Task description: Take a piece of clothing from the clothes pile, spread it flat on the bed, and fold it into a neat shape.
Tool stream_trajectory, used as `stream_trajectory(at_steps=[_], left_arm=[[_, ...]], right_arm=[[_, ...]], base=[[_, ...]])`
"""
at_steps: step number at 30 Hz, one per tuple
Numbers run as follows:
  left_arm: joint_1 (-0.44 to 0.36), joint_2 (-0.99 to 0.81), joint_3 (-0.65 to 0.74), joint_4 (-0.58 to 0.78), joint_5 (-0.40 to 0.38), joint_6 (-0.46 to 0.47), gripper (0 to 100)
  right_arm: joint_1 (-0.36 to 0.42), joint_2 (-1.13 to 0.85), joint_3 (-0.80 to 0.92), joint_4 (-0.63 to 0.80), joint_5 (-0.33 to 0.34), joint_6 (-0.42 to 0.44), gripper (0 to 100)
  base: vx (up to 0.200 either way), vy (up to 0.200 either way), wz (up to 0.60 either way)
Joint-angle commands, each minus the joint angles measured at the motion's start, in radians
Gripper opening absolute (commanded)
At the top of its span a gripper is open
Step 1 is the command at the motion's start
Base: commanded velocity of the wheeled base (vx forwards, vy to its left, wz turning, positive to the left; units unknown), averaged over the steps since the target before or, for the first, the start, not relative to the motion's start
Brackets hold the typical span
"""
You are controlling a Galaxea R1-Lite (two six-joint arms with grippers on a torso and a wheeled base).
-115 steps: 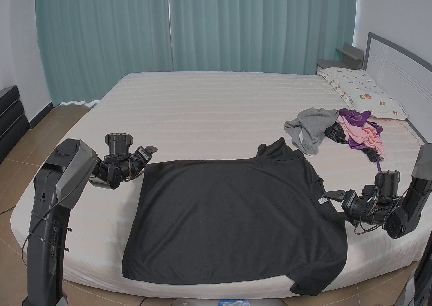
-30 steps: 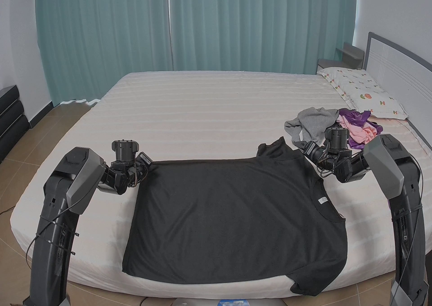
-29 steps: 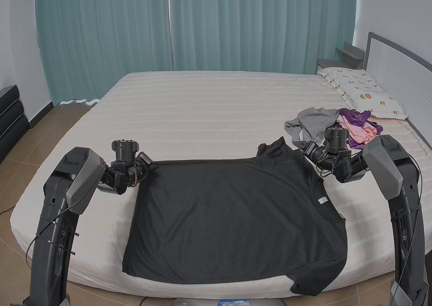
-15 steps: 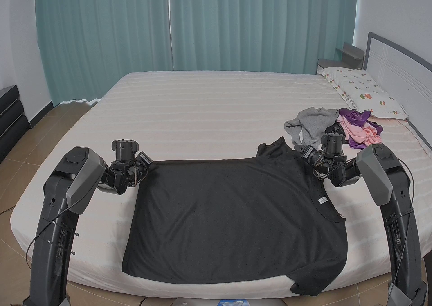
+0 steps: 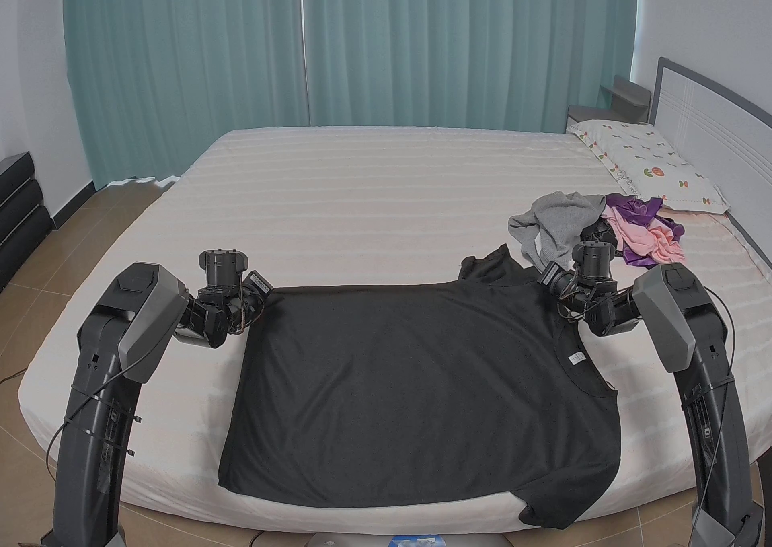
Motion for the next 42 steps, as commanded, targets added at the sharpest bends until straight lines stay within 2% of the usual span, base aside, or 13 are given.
stream_trajectory(at_steps=[1,7,15,16,22,33,34,42], left_arm=[[0.000,0.005,-0.006,-0.004,0.000,0.002,0],[0.000,0.006,-0.012,-0.034,0.000,0.001,0],[0.000,0.008,-0.003,-0.052,0.002,0.002,0],[0.000,0.008,-0.003,-0.052,0.002,0.002,0],[0.000,0.008,-0.003,-0.049,0.000,0.002,0],[0.000,0.008,-0.002,-0.046,0.000,0.002,0],[0.000,0.008,-0.002,-0.046,0.000,0.002,0],[-0.001,0.008,-0.002,-0.046,0.000,0.002,0]], right_arm=[[-0.012,-0.001,-0.029,-0.008,-0.018,0.001,0],[-0.022,0.004,-0.085,-0.010,-0.047,0.006,0],[-0.021,0.005,-0.072,0.006,-0.050,0.003,0],[-0.018,0.001,-0.057,0.004,-0.048,-0.002,100],[-0.009,-0.007,-0.037,0.006,-0.045,-0.003,100],[0.002,-0.012,0.034,0.009,0.002,-0.008,100],[0.005,-0.009,0.035,0.015,0.002,-0.009,0],[0.014,-0.001,0.024,0.047,0.001,-0.023,0]], base=[[0.000,0.000,0.00],[0.000,0.000,0.00],[0.000,0.000,0.00],[0.000,0.000,0.00],[0.000,0.000,0.00],[0.000,0.000,0.00],[0.000,0.000,0.00],[0.000,0.000,0.00]])
